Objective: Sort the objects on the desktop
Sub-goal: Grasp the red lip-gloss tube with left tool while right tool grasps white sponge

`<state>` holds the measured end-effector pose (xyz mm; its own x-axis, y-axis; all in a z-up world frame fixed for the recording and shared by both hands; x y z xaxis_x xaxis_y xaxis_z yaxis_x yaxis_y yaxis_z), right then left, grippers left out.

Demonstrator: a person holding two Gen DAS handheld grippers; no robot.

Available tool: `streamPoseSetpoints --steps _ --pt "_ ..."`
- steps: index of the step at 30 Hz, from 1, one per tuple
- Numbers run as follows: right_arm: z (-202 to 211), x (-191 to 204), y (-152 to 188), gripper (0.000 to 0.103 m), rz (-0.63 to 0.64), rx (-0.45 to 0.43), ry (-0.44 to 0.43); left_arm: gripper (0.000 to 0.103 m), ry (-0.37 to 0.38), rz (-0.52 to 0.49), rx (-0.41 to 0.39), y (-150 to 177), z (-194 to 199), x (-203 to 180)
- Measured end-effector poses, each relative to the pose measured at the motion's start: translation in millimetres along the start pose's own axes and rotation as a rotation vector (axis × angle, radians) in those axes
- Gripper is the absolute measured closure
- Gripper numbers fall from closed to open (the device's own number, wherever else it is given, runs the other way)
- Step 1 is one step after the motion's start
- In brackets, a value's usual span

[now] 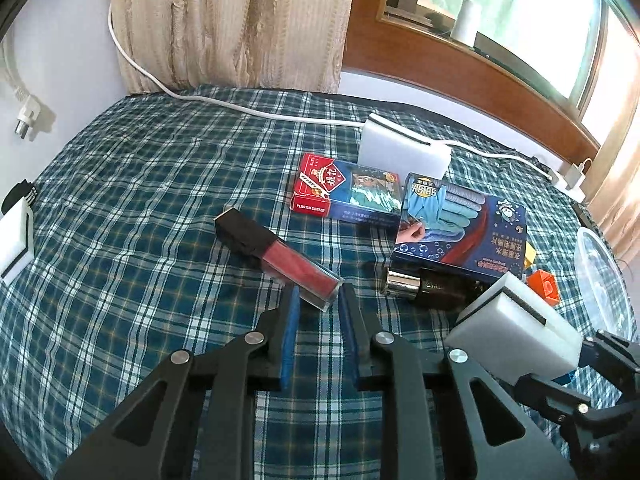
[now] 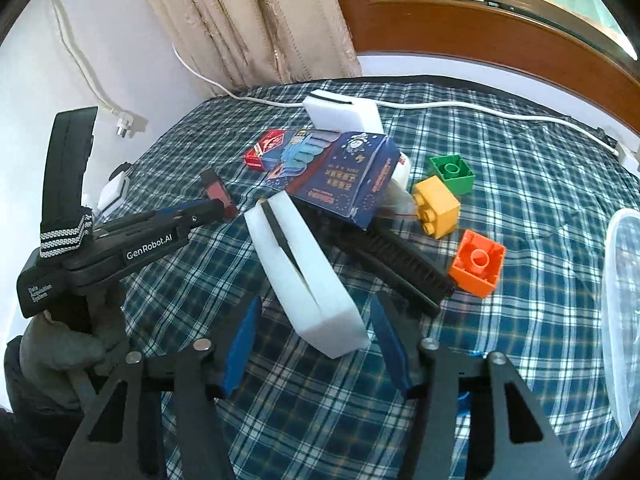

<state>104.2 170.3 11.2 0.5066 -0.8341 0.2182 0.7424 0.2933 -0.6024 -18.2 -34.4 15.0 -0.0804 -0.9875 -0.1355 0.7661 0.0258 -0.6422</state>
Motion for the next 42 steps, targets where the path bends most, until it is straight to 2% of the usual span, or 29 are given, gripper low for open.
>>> streamPoseSetpoints --steps 3,6,9,11,13,16,25,31,35,36,40,42 --pt "-3.1 -1.2 -0.1 0.043 -0.011 0.010 -0.007 0.080 0.025 0.034 0.013 -2.0 0.4 3.7" --pt "-2.3 -2.8 0.5 0.042 -0.024 0.014 -0.016 0.080 0.055 0.130 0.044 -1.3 -1.8 12.8" --pt "-0.7 -1.1 -0.4 0.034 -0.020 0.003 -0.021 0.075 0.071 0.199 0.055 -2.5 -1.4 18.8" --pt "-0.4 2.3 -0.2 0.032 -0.009 -0.004 -0.019 0.065 0.048 0.210 0.049 -4.9 -1.0 19.4" --pt "-0.7 4.2 -0.2 0.032 0.001 -0.006 -0.015 0.062 0.020 0.223 0.047 -7.3 -1.4 20.4" --pt "-0.6 3.3 0.6 0.032 0.015 -0.011 -0.019 0.062 -0.001 0.263 0.057 -8.0 -0.5 25.8" --pt "-1.2 0.7 -0.8 0.032 0.014 -0.018 -0.028 0.057 -0.137 0.314 0.075 -14.3 -7.7 39.5" --pt "-0.2 0.2 -1.8 0.032 0.009 -0.024 -0.019 0.057 -0.169 0.269 0.045 -8.8 -7.6 43.8" --pt "-4.0 -1.6 -1.5 0.032 -0.009 -0.012 -0.018 0.074 -0.121 0.252 0.028 -5.8 2.0 43.3" --pt "-4.0 -1.8 -1.2 0.032 -0.014 -0.012 -0.019 0.075 -0.108 0.246 0.026 -4.2 4.7 42.5" --pt "-1.1 -1.5 -1.2 0.046 -0.024 -0.020 -0.026 0.078 -0.102 0.205 0.001 0.0 22.2 34.9" --pt "-0.5 -0.6 -0.7 0.057 -0.027 -0.020 -0.030 0.078 -0.099 0.180 -0.018 2.2 32.2 29.7"
Point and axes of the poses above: each gripper's, at about its wrist camera, not at the fingertips, and z roughly against the way its jaws point, x to its left, y to its underside, the point moved 5 cm from there along -z, roughly the way its jaws point
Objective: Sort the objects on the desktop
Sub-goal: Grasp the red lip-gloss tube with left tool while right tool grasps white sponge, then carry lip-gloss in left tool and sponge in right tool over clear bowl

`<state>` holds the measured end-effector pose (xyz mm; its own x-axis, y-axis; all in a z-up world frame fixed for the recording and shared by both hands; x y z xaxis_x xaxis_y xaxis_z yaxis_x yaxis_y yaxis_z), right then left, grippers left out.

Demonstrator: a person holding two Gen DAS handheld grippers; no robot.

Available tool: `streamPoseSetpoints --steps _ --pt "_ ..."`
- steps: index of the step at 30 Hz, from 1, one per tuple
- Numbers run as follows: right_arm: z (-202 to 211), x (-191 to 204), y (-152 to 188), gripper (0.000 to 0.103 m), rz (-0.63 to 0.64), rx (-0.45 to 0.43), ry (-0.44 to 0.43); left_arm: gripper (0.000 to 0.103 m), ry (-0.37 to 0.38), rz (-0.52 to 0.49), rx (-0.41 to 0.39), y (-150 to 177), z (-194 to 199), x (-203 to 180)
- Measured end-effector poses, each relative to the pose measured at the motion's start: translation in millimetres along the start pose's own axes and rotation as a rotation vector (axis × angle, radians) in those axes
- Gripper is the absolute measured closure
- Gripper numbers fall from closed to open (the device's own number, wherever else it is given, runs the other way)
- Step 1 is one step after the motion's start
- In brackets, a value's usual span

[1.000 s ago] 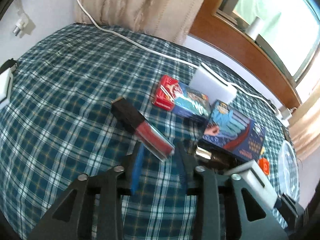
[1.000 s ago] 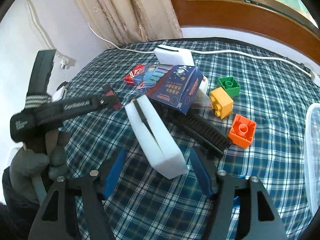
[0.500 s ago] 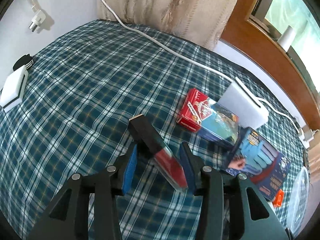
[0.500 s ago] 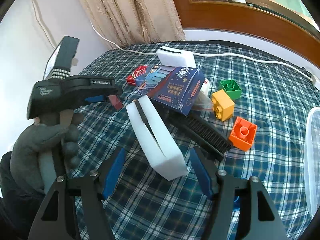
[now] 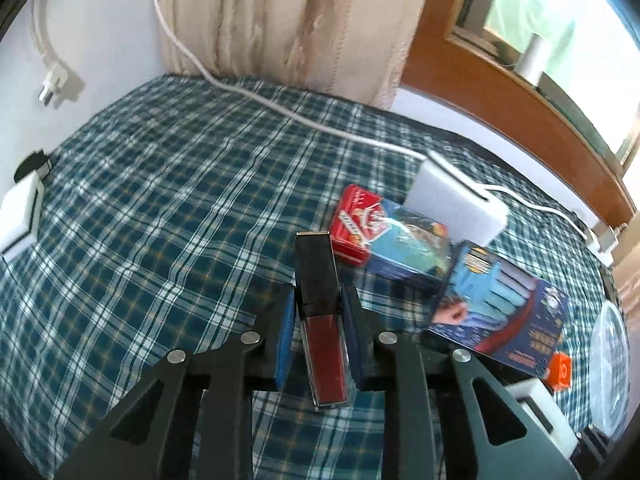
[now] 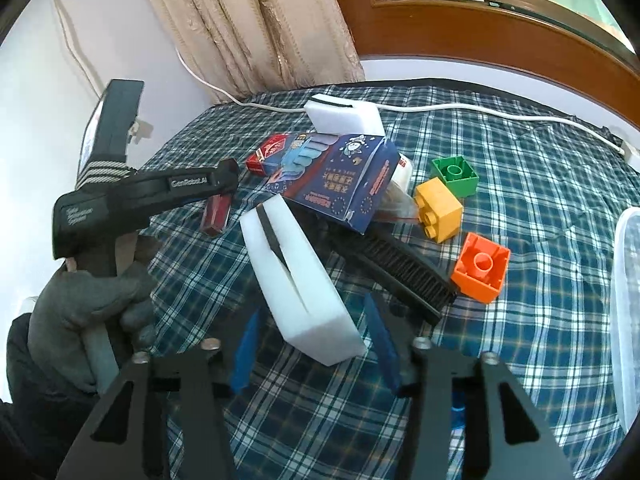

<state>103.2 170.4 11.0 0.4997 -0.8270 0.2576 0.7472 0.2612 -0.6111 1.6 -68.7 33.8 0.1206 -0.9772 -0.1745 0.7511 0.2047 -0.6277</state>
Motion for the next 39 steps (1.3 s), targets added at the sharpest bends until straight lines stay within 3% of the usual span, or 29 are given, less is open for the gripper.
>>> streamPoseSetpoints --steps 5,18,31,39 --pt "3.3 2.8 1.3 0.065 -0.003 -0.012 -0.018 0.079 0.031 -0.032 -0.018 1.7 15.2 -10.6" --pt "41.6 -11.9 3.5 0.066 -0.065 -0.109 -0.033 0.079 0.094 -0.103 -0.045 -1.1 35.2 -63.5" --pt "83.0 -61.0 10.6 0.066 -0.196 -0.206 0.012 0.079 0.072 -0.161 -0.063 4.4 43.3 -88.2" --pt "113.7 -104.9 17.4 0.066 -0.292 -0.288 0.069 0.079 0.104 -0.213 -0.092 3.9 63.2 -117.3"
Point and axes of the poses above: each gripper's, at about its wrist camera, not at the fingertips, and z roughly against the way its jaws point, x to its left, y to its underside, the point moved 5 cm from there along -z, roughly the way its jaws point
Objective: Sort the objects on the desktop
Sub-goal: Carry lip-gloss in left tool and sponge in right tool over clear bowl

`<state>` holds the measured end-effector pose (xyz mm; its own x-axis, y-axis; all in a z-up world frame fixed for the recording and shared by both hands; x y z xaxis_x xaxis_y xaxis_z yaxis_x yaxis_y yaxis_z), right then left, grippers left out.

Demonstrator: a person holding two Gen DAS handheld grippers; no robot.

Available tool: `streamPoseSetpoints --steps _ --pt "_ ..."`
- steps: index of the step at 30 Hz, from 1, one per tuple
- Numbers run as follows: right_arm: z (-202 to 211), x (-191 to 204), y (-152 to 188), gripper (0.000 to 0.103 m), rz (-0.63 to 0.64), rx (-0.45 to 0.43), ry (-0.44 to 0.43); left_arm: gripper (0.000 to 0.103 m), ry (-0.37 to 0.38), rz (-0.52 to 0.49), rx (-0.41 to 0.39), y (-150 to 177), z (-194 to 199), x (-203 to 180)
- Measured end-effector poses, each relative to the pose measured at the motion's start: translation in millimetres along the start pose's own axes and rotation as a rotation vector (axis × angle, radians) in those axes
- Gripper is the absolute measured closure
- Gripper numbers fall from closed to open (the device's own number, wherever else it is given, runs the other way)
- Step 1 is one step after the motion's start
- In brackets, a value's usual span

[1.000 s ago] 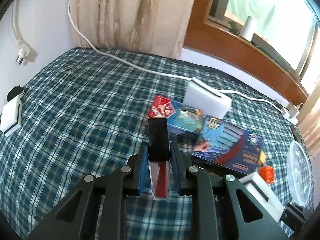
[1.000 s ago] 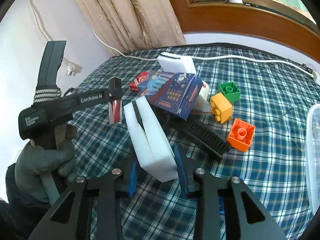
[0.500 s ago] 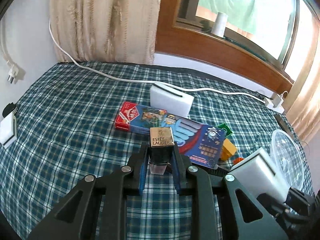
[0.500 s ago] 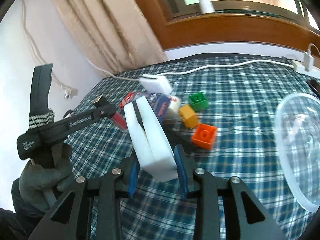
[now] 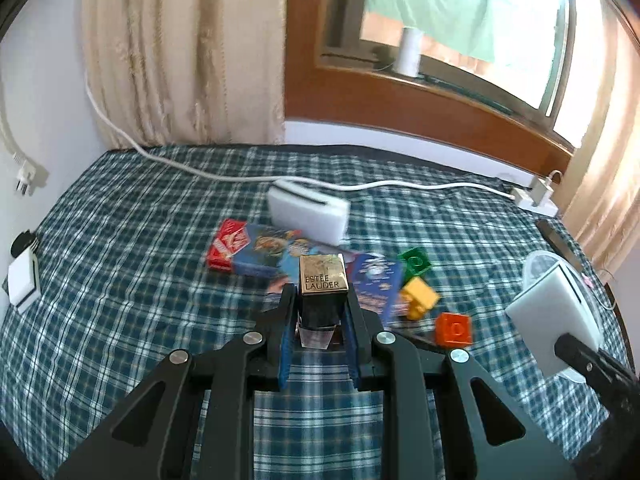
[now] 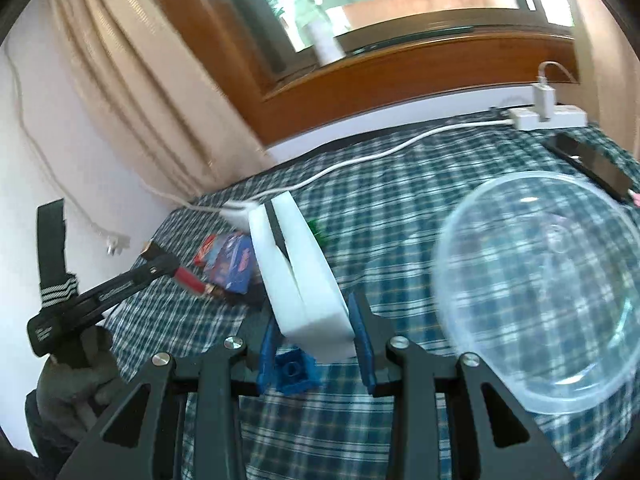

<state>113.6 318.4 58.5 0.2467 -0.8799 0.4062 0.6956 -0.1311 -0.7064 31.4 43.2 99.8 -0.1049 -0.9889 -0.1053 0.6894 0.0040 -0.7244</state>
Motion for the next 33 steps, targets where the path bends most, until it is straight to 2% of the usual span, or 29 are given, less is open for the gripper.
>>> streamPoseSetpoints --steps 5,16,23,33 --pt "19.1 -28.5 -3.2 0.066 -0.054 -0.040 0.051 0.079 0.061 -0.052 -0.001 -2.9 5.4 -35.3" --pt "69.1 -102.7 -4.1 0.066 -0.179 -0.124 0.161 0.079 0.226 -0.179 0.037 3.0 1.8 -137.5" --pt "84.0 -132.8 -0.9 0.066 -0.233 -0.144 0.192 0.079 0.308 -0.258 0.075 13.3 -0.8 -194.6" --pt "88.4 -161.7 1.0 0.066 -0.288 -0.143 0.197 0.079 0.374 -0.344 0.149 25.5 -18.6 -255.6"
Point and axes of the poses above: each gripper's, at about its wrist camera, not at the fingertips, and z roughly against the way its jaws point, x to its left, y to its underside, the point moved 5 cm from there along -z, roughly the way its jaws point
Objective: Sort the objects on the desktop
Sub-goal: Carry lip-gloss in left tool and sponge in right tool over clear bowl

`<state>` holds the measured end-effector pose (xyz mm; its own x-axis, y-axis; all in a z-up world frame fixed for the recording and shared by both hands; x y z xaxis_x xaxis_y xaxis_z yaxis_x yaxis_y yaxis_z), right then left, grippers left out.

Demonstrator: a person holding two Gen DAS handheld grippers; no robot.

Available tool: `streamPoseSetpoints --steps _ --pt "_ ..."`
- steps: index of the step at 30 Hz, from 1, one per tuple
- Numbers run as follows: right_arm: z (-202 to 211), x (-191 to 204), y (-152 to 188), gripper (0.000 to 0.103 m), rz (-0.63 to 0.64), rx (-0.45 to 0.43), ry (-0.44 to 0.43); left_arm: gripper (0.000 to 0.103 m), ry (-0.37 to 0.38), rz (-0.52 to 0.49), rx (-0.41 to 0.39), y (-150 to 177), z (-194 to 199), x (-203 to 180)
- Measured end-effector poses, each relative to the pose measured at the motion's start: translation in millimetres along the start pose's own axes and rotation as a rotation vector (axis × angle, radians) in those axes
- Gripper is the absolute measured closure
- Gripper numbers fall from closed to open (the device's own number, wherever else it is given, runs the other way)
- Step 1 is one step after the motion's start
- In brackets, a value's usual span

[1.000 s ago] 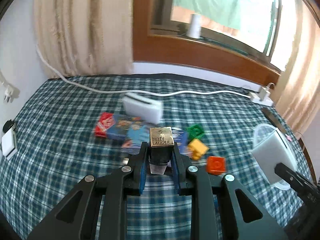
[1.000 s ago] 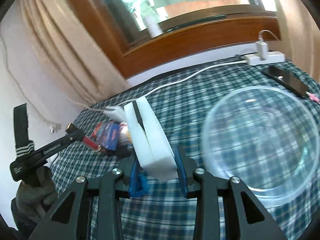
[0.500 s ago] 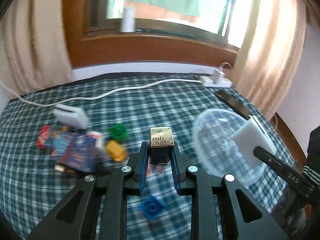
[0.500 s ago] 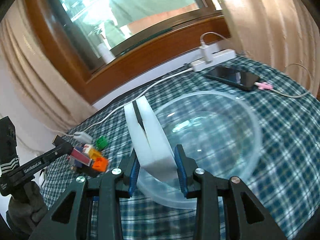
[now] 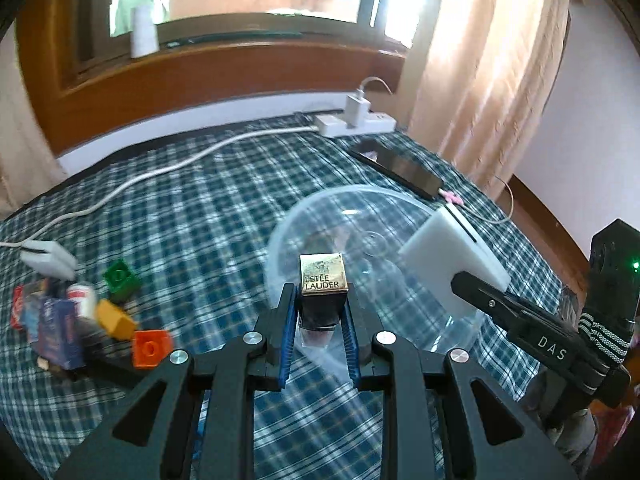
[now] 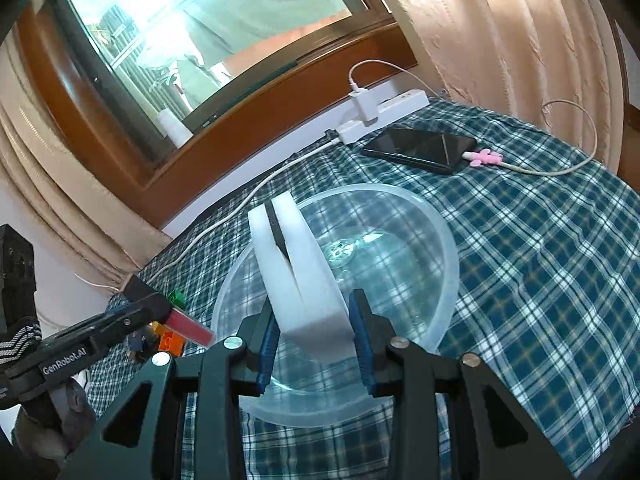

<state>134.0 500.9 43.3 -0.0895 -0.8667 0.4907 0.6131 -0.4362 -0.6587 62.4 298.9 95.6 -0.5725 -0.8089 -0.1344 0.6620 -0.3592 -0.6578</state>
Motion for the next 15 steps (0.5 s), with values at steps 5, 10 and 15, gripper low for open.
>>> streamPoseSetpoints --steps 5,10,15 --pt "-4.8 -6.5 -1.0 0.066 -0.015 0.012 -0.006 0.079 0.017 -0.018 0.038 -5.2 -16.0 -13.2" --pt "-9.8 -10.2 -3.2 0.066 -0.022 0.019 -0.012 0.079 0.020 -0.026 0.067 -10.6 -35.5 -21.1" --pt "-15.2 -16.8 -6.6 0.066 -0.037 0.029 -0.010 0.079 0.025 -0.028 0.089 -16.8 -48.5 -25.1"
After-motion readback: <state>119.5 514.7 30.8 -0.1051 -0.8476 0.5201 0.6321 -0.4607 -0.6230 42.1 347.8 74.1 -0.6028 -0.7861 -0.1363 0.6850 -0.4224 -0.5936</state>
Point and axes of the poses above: each gripper's, at about its wrist camera, not at the fingertips, and z roughly against the way its jaws point, x to its left, y to its underside, the point moved 5 cm from there along -z, roughly the way its jaws point
